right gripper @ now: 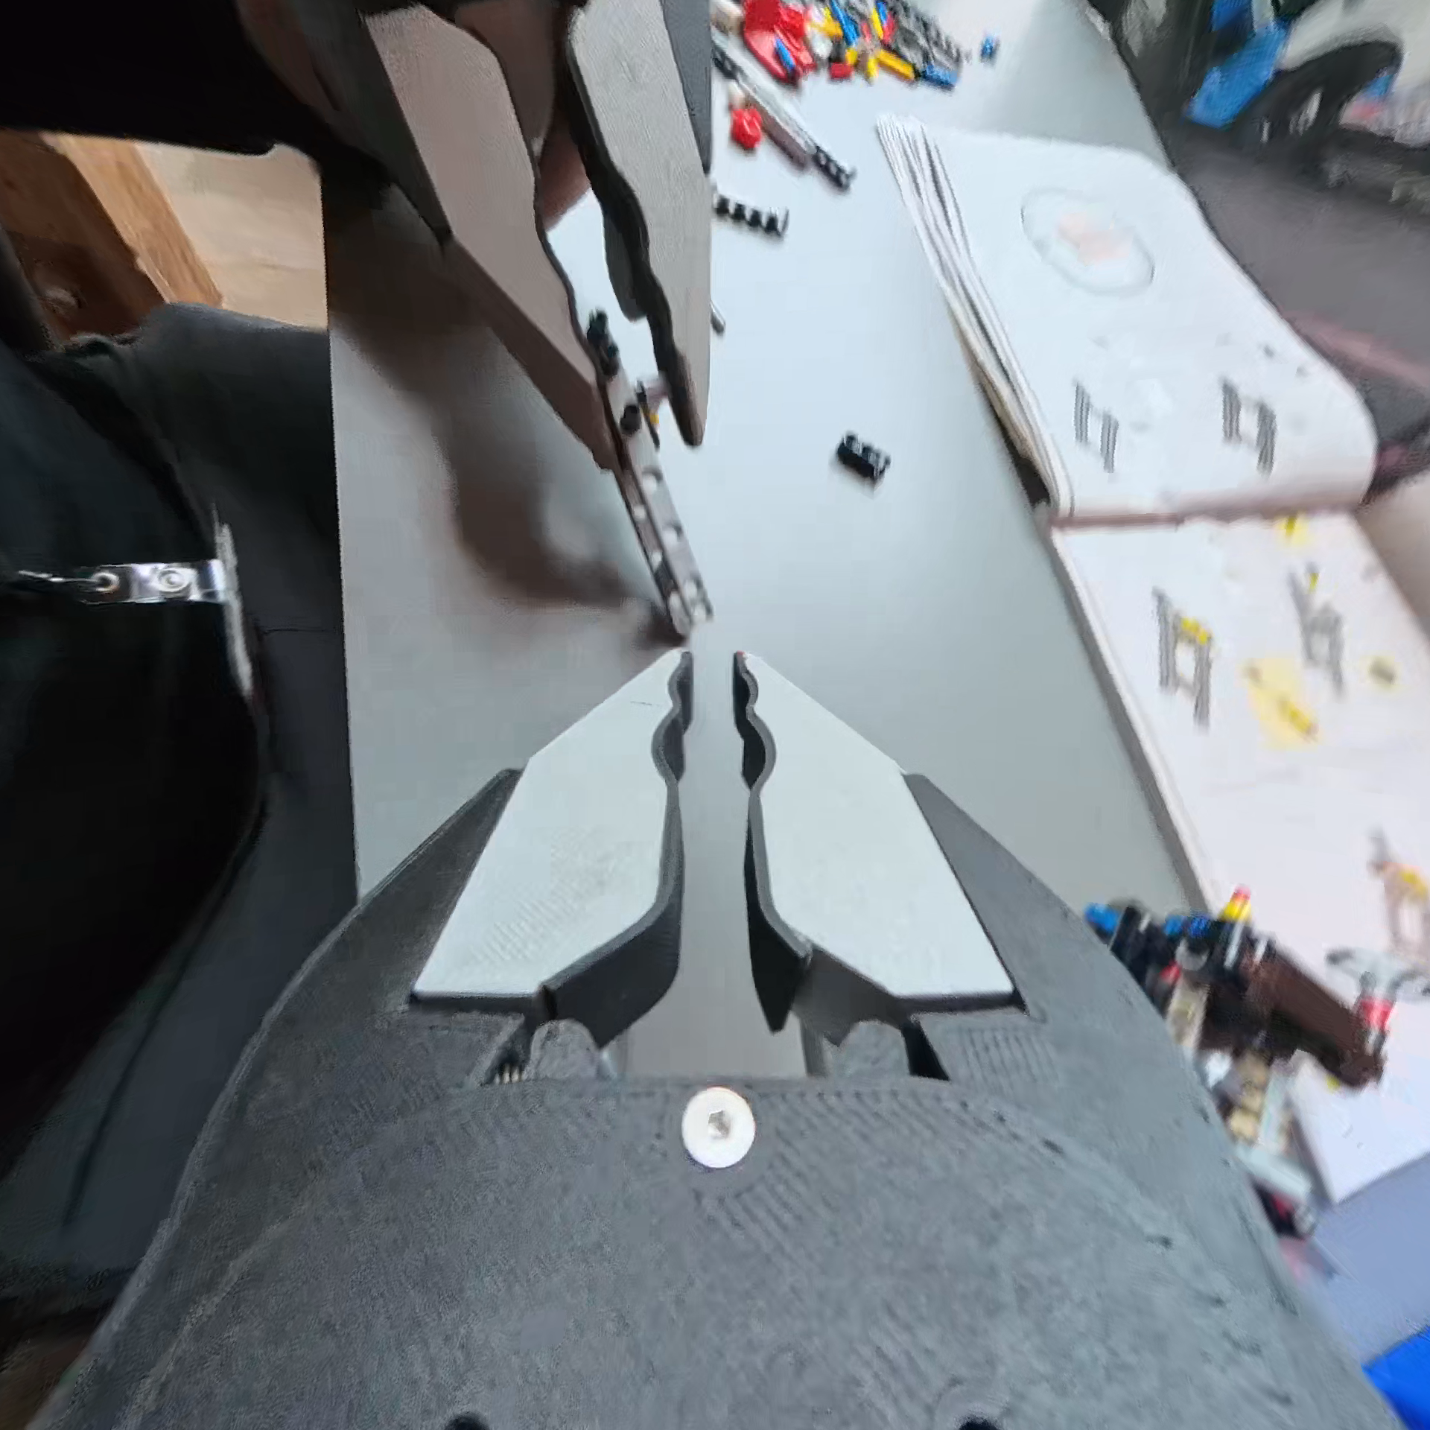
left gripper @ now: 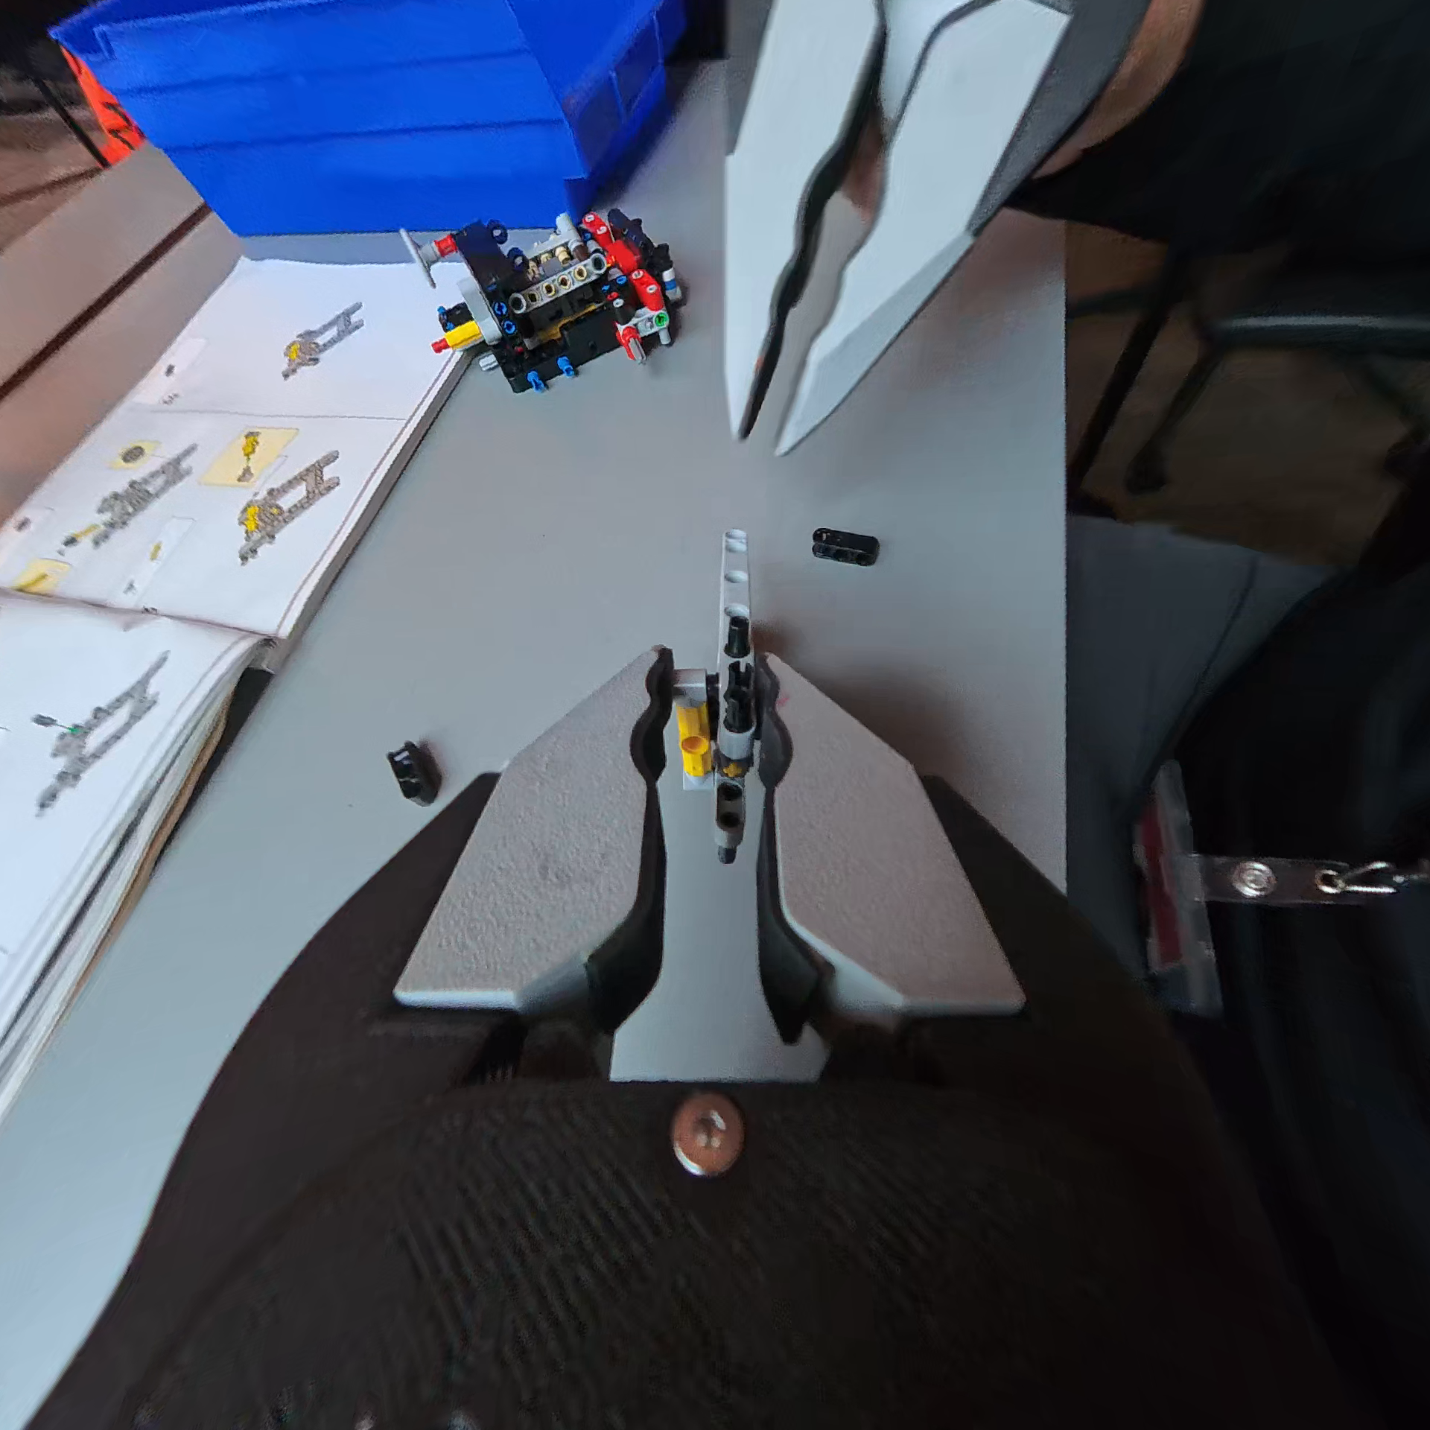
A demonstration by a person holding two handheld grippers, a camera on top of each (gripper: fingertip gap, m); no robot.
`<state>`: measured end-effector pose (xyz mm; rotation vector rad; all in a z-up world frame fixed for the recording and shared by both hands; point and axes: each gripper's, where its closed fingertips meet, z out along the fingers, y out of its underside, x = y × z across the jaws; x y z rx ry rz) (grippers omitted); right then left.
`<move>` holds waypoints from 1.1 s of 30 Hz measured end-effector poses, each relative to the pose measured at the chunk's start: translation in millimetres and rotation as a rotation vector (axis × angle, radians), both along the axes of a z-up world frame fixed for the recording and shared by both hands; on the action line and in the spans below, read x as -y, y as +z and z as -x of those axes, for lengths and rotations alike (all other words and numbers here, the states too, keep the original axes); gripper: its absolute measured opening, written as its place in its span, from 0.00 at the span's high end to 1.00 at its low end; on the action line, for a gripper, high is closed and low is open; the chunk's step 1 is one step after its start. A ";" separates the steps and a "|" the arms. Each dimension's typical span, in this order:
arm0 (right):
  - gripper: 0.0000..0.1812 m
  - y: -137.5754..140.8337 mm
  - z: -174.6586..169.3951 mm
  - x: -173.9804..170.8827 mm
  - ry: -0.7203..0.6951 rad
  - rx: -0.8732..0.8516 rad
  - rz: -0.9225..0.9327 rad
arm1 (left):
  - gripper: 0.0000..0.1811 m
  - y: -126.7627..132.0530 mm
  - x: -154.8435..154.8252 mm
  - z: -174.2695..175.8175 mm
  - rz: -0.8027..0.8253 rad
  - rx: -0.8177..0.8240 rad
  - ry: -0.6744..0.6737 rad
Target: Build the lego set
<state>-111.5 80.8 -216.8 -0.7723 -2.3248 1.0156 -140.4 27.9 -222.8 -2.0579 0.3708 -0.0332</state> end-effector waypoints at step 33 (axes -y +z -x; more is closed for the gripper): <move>0.86 -50.5 -22.7 2.5 -0.171 0.167 0.051 | 0.88 -18.8 4.3 8.0 0.133 0.215 0.024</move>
